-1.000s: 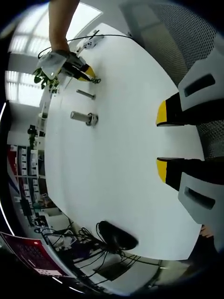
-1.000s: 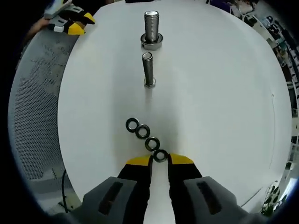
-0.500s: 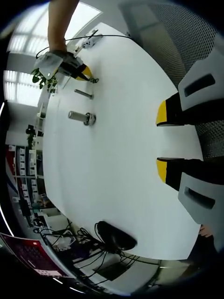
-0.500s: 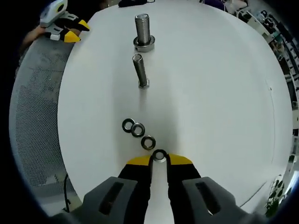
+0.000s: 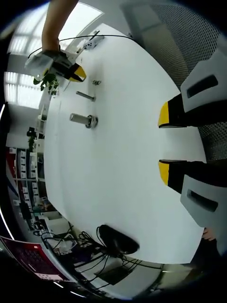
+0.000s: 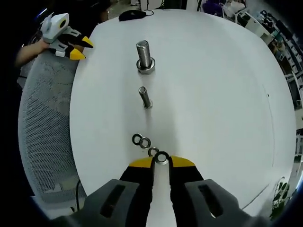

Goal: Place the washer onto the threaded stud by aligning its center hole with the stud, sliding it down to the base, and recovering from edge contact or off-axis alignment until the washer reaches the visible bottom stop.

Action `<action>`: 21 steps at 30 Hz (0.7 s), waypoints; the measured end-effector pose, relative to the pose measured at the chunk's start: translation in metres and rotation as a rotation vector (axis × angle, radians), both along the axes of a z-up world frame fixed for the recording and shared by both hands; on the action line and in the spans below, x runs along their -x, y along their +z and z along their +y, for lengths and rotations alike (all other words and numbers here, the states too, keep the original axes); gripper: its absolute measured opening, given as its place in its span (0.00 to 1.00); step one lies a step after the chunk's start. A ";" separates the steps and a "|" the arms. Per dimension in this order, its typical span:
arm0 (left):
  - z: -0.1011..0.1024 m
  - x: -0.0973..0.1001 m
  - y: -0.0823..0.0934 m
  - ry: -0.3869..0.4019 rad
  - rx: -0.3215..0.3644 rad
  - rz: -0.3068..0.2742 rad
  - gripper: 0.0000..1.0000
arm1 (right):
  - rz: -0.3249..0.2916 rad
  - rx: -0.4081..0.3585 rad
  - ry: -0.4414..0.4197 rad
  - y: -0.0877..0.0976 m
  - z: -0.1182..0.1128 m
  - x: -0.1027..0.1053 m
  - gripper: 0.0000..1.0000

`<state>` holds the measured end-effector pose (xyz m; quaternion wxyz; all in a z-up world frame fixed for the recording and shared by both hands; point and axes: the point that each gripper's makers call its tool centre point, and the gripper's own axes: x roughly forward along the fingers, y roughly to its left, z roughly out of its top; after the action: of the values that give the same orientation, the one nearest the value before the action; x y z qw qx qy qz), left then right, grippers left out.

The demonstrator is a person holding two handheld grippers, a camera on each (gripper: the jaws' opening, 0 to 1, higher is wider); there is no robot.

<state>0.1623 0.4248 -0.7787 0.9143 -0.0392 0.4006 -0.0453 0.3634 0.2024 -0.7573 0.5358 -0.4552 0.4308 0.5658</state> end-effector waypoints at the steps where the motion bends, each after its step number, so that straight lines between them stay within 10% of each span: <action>1: 0.000 0.000 0.000 0.000 0.000 -0.001 0.25 | 0.002 -0.003 0.008 0.002 0.003 0.002 0.14; 21: 0.000 -0.002 0.003 0.008 0.006 -0.019 0.25 | -0.017 -0.057 0.161 0.029 0.059 0.026 0.14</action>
<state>0.1639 0.4253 -0.7757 0.9181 -0.0433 0.3915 -0.0435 0.3373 0.2611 -0.7281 0.5050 -0.4775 0.3719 0.6153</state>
